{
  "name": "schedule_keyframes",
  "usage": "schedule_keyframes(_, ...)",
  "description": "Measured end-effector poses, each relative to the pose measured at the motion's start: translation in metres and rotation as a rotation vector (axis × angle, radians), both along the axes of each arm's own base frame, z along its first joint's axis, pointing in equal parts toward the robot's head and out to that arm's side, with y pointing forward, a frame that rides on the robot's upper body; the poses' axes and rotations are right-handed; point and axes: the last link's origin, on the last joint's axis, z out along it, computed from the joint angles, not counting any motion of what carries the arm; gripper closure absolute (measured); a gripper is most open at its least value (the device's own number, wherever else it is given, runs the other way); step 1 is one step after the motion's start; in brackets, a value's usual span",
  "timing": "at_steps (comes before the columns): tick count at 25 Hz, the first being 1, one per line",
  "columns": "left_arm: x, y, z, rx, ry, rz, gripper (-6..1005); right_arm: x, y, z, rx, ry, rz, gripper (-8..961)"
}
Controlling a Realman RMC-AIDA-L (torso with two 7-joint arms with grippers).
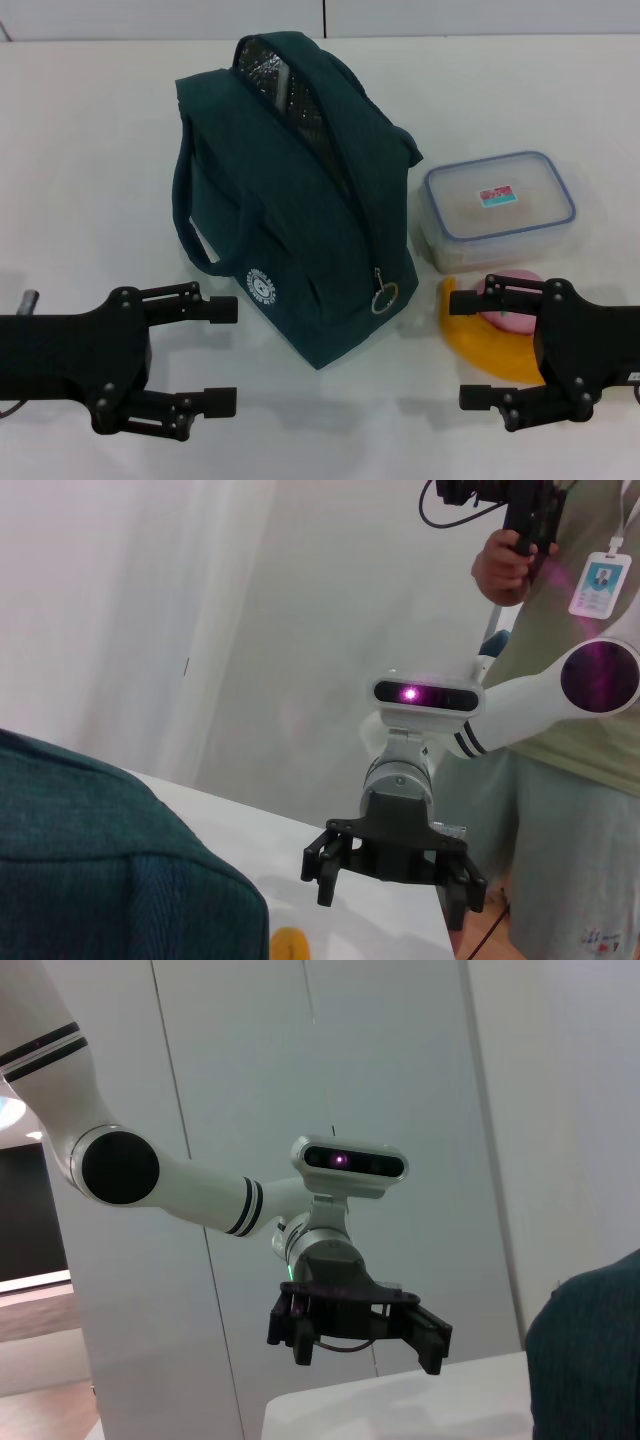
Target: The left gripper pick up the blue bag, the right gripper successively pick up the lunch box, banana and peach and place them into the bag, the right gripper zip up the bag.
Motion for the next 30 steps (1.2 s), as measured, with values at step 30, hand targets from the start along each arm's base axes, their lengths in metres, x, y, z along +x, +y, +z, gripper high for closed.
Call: schedule_keyframes(30, -0.007, 0.099, 0.048, 0.095, 0.055, 0.682, 162, 0.012, -0.001, 0.014, 0.101, 0.048, -0.079, 97)
